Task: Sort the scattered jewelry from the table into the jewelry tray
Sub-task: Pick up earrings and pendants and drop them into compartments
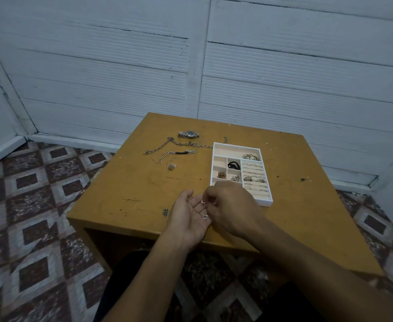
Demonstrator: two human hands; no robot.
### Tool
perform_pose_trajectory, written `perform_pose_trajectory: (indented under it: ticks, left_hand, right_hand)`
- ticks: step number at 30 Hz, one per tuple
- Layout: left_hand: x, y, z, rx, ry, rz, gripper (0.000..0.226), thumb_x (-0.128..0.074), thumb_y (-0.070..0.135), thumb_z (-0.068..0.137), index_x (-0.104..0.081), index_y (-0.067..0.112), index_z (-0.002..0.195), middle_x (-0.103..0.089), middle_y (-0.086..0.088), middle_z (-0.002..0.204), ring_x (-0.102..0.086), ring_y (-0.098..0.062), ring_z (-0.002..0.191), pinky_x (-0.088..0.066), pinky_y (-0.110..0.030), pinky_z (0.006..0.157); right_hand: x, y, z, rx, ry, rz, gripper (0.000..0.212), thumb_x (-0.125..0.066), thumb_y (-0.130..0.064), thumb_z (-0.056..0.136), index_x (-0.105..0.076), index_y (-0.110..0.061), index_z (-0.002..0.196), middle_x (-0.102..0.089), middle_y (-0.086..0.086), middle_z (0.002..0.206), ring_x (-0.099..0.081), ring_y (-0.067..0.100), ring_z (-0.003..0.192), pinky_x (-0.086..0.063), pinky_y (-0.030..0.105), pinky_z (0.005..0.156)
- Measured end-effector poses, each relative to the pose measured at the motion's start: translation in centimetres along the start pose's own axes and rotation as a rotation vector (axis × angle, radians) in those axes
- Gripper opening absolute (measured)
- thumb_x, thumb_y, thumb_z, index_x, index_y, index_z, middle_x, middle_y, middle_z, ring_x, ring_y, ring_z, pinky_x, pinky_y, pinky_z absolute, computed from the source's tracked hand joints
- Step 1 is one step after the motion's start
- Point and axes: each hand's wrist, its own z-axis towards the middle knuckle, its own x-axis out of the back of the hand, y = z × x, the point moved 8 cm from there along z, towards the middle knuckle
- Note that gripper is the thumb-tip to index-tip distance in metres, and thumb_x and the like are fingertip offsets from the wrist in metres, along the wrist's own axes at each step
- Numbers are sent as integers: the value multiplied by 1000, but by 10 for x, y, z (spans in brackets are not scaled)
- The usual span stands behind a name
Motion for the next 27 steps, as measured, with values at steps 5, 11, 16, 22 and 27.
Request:
perform_pose_trajectory:
  ticks: [5, 11, 16, 22, 27]
  left_hand:
    - [3, 0, 1, 14, 11, -2, 44, -40, 31, 100, -57, -3, 122, -73, -15, 83, -69, -21, 78, -51, -30, 67]
    - [4, 0, 1, 21, 12, -8, 44, -40, 31, 99, -59, -4, 119, -73, -16, 88, -67, -22, 83, -50, -31, 70]
    - [-1, -5, 2, 24, 3, -23, 41, -41, 29, 98, -61, -4, 111, -72, -17, 85, -68, -22, 77, -52, -31, 68]
    - [-10, 0, 12, 1, 10, -24, 36, -43, 25, 97, -59, -4, 112, -67, -20, 106, -65, -27, 88, -52, -38, 80]
    - [-36, 15, 28, -88, -19, 166, 24, -43, 18, 97, -60, 1, 98, -69, -17, 99, -65, -25, 86, -51, -38, 88]
  right_hand:
    - [-5, -7, -2, 14, -20, 9, 16, -57, -21, 86, -68, -21, 97, -64, -1, 92, -53, 19, 91, -47, 33, 70]
    - [-6, -6, -3, 9, 6, 5, 17, -56, -19, 87, -67, -20, 99, -63, -1, 94, -52, 18, 93, -47, 35, 71]
    - [-2, 1, 4, -11, 42, 20, 16, -58, -16, 86, -68, -18, 98, -63, 1, 93, -54, 19, 93, -48, 36, 73]
    - [14, 30, 13, -175, 86, 145, 18, -60, -19, 83, -71, -19, 97, -69, -2, 95, -61, 17, 88, -51, 34, 75]
    - [31, 58, 16, -275, 106, 158, 26, -62, -22, 84, -71, -22, 108, -69, 0, 111, -62, 19, 94, -51, 33, 80]
